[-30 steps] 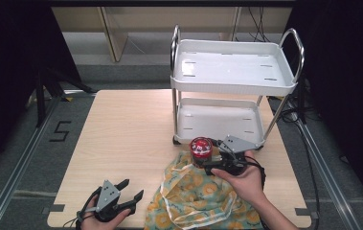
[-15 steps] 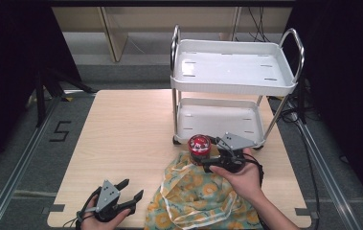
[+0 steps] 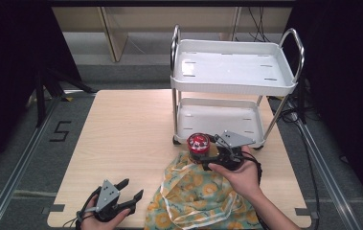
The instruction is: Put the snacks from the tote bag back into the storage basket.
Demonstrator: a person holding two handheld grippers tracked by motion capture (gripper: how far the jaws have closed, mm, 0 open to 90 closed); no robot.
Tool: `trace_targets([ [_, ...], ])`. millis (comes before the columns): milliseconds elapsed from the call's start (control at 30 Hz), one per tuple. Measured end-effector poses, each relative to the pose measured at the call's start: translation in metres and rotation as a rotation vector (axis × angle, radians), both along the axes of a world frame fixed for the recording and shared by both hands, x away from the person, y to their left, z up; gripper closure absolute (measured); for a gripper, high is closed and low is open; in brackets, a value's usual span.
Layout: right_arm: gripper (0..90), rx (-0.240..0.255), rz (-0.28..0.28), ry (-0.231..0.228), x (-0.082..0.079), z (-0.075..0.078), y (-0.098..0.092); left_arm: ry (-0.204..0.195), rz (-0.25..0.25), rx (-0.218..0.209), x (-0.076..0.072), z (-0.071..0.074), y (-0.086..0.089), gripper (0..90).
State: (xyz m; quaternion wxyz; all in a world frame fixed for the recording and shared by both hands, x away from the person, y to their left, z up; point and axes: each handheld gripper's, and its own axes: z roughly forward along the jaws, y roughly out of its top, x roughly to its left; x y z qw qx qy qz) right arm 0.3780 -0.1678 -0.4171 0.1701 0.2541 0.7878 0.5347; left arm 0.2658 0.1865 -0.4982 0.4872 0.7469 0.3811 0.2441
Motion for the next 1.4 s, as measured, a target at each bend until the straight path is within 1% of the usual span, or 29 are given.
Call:
trace_targets([
  [67,25.9,0.002,0.005,-0.028,0.003,-0.001,0.000,-0.001,-0.001,0.001,0.000,0.000,0.000,35.0],
  [167,26.0,-0.002,0.005,-0.025,0.003,-0.001,0.001,-0.011,-0.011,0.019,0.001,0.000,0.001,35.0],
  [200,26.0,-0.006,-0.010,-0.022,0.003,0.000,0.000,-0.003,-0.003,0.003,0.000,0.000,0.000,35.0],
  [233,26.0,-0.010,-0.011,-0.031,0.003,0.000,0.000,-0.005,-0.005,0.004,0.001,0.000,0.000,35.0],
  [267,26.0,0.001,-0.010,-0.021,0.003,-0.001,0.001,-0.010,-0.010,0.012,0.001,0.000,0.001,35.0],
  [333,26.0,-0.001,-0.010,-0.024,0.004,-0.001,0.001,-0.008,-0.008,0.009,0.001,0.000,0.001,35.1],
  [400,26.0,-0.007,-0.006,-0.001,0.005,0.000,0.001,-0.010,-0.008,0.011,0.001,0.000,0.001,35.1],
  [433,26.0,-0.004,-0.012,-0.023,0.006,0.000,0.001,-0.010,-0.008,0.010,0.001,0.000,0.001,35.0],
  [500,26.0,0.005,-0.001,-0.019,0.007,-0.001,0.002,-0.010,-0.007,0.010,0.001,0.000,0.001,35.1],
  [533,26.0,-0.002,0.001,0.000,0.007,0.000,0.002,-0.011,-0.007,0.013,0.001,0.000,0.001,35.0],
  [633,26.0,0.004,-0.006,0.000,0.007,0.000,0.003,-0.010,-0.006,0.013,0.001,0.000,0.002,35.0],
  [667,26.0,0.003,-0.012,-0.024,0.008,0.000,0.003,-0.006,0.000,0.005,0.001,0.000,0.001,35.0],
  [733,26.0,-0.002,-0.010,-0.014,0.009,0.000,0.002,-0.012,-0.005,0.007,0.001,0.000,0.001,35.1],
  [767,26.0,-0.003,-0.008,-0.019,0.009,0.000,0.002,-0.013,-0.006,0.006,0.001,0.000,0.001,35.1],
  [800,26.0,0.001,-0.008,-0.009,0.010,0.000,0.002,-0.013,-0.005,0.005,0.001,0.000,0.001,35.1],
  [833,26.0,0.002,-0.012,-0.025,0.011,-0.001,0.002,-0.013,-0.005,0.005,0.001,0.000,0.001,35.1],
  [867,26.0,0.002,-0.012,-0.025,0.011,-0.001,0.002,-0.010,-0.003,0.004,0.001,0.000,0.001,35.1],
  [933,26.0,0.001,-0.008,0.006,0.011,0.000,0.002,-0.011,-0.004,0.006,0.001,0.000,0.001,35.1],
  [967,26.0,-0.004,-0.017,-0.025,0.013,0.000,0.001,-0.012,-0.005,0.006,0.001,0.000,0.001,35.1],
  [1000,26.0,-0.004,-0.017,-0.025,0.013,0.000,0.001,-0.012,-0.005,0.006,0.001,0.000,0.001,35.1],
  [1033,26.0,0.007,-0.013,0.013,0.012,0.000,0.002,-0.012,-0.005,0.006,0.001,0.000,0.001,35.1],
  [1067,26.0,0.006,-0.006,0.003,0.014,-0.001,0.002,-0.010,-0.005,0.015,0.001,0.001,0.002,35.1],
  [1100,26.0,-0.003,-0.015,-0.033,0.016,0.000,0.001,-0.010,-0.005,0.014,0.001,0.000,0.002,35.1],
  [1133,26.0,0.020,-0.019,0.000,0.015,-0.001,0.002,-0.009,-0.005,0.014,0.001,0.001,0.002,35.1],
  [1167,26.0,0.005,-0.018,-0.012,0.017,-0.001,0.002,-0.003,0.003,0.005,0.001,0.000,0.002,35.1],
  [1200,26.0,0.005,-0.018,-0.012,0.017,-0.001,0.002,-0.003,0.003,0.005,0.001,0.000,0.002,35.2],
  [1233,26.0,0.000,-0.022,-0.018,0.017,-0.001,0.001,-0.009,-0.004,0.014,0.001,0.001,0.002,35.2],
  [1333,26.0,0.008,-0.008,-0.016,0.020,-0.002,0.001,-0.012,-0.007,0.006,0.001,0.000,0.001,35.1],
  [1400,26.0,-0.002,-0.022,-0.006,0.019,-0.002,0.001,-0.013,-0.007,0.007,0.001,0.000,0.001,35.1],
])
